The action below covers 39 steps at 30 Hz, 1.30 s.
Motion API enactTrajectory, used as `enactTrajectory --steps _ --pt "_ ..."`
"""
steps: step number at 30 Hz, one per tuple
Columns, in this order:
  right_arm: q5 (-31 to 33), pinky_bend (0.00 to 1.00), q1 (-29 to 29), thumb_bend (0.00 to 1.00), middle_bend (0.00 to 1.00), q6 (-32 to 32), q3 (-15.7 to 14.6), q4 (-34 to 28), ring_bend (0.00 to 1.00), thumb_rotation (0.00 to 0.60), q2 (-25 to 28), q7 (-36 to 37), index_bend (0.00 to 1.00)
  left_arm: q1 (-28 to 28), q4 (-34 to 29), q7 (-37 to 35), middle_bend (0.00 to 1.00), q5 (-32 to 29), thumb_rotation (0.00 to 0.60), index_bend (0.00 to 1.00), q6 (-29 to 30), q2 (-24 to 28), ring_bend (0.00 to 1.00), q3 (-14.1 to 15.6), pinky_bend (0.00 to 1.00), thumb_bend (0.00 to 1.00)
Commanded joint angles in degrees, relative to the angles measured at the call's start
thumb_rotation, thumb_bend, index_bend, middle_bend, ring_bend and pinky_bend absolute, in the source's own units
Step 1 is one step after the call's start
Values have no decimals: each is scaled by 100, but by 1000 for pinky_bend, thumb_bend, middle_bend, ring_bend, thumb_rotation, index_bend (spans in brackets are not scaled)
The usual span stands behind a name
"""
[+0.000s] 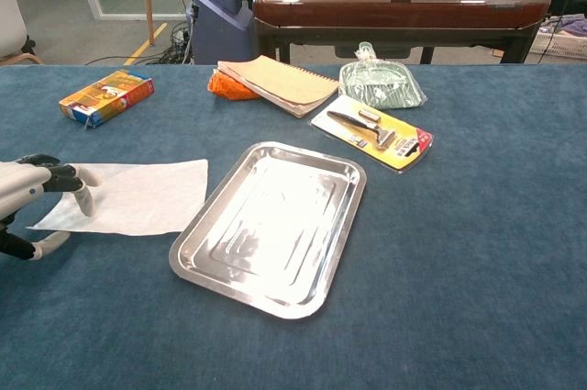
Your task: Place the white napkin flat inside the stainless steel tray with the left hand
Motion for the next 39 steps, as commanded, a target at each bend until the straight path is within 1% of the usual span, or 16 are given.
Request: enactTrajectory --steps 1,10,14,20,25,30,34,39 --pt "10 221 7 275 252 -26 -2 11 140 600 -8 6 210 -46 107 -82 190 9 600 442 9 -58 181 -55 31 404" --pt "29 221 35 274 253 -80 7 39 140 600 -39 20 210 -216 275 -310 221 136 600 573 89 -124 204 -205 31 410" --pt "40 221 23 274 253 -71 7 44 140 600 -31 27 210 -307 234 -354 237 184 600 622 122 -74 209 -285 31 410" --pt "37 221 -9 273 253 -19 6 40 140 600 -16 43 211 -431 -302 -577 252 48 600 621 135 152 213 -570 31 409" --pt "31 221 -29 273 253 12 6 59 140 600 -20 75 211 -528 -876 -588 274 -158 600 616 148 384 213 -848 31 410" --pt "24 221 -35 273 253 34 15 82 140 600 -27 107 210 -650 -1421 -587 275 -377 600 619 56 567 213 -1058 31 411" --pt "3 221 -37 274 253 54 17 101 140 600 -41 132 210 -773 -1693 -484 275 -419 600 619 56 604 213 -1171 31 422" --pt "2 221 -49 273 252 69 16 118 140 600 -38 149 210 -915 -1879 -371 275 -435 600 617 61 592 213 -1260 31 424"
